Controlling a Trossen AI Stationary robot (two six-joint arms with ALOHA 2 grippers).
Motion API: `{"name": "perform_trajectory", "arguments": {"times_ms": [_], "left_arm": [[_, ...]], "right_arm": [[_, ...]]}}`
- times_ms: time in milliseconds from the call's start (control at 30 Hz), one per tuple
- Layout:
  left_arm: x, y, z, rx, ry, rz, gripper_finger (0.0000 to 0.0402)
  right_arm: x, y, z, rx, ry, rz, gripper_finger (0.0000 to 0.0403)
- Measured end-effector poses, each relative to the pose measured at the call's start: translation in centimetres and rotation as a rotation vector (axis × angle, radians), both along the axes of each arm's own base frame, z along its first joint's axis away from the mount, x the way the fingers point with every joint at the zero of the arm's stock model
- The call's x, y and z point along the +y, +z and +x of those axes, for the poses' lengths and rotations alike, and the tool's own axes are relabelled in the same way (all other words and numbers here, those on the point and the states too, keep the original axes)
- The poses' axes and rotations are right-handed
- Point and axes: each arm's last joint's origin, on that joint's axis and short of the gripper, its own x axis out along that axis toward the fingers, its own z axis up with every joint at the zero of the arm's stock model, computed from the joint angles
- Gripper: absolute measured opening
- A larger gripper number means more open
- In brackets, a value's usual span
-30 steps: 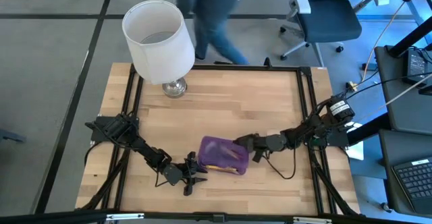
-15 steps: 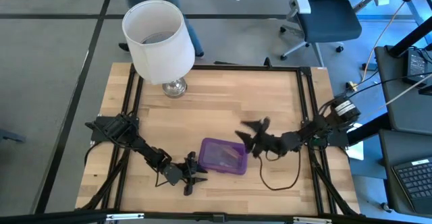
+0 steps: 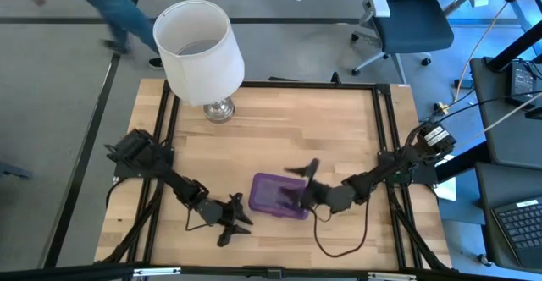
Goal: Pick & place school supplies into a supply box
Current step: Close the purple supply box
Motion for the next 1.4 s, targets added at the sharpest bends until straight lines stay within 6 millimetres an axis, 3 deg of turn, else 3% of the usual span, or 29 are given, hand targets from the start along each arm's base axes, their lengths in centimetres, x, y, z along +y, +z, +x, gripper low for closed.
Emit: {"name": "perform_trajectory", "arguments": {"times_ms": [300,533,733,933,1133,1400], "left_arm": [[1.0,4.2,-0.1,-0.076,-0.019,-0.027,0.0141],[3.6,3.8,0.8,0.018,0.136,-0.004,0.0141],[6.1,3.7,2.0,0.024,0.206,0.012,0.0141],[7.5,3.4,2.5,0.056,0.25,-0.014,0.0141],[7.3,3.4,2.4,0.088,0.29,-0.101,0.0141],[6.2,3.4,1.9,0.092,0.36,-0.166,0.0141]], "right_arm": [[2.3,1.3,1.9,0.205,0.388,0.542,0.0297],[2.0,-0.4,1.5,0.241,0.318,0.725,0.0297],[1.0,-2.1,0.5,0.194,0.133,0.743,0.0297],[-0.2,-4.1,-0.5,0.219,0.065,0.777,0.0297],[-1.5,-5.8,-1.5,0.241,0.007,0.797,0.0297],[-2.3,-6.3,-1.6,0.271,0.019,0.77,0.0297]]}}
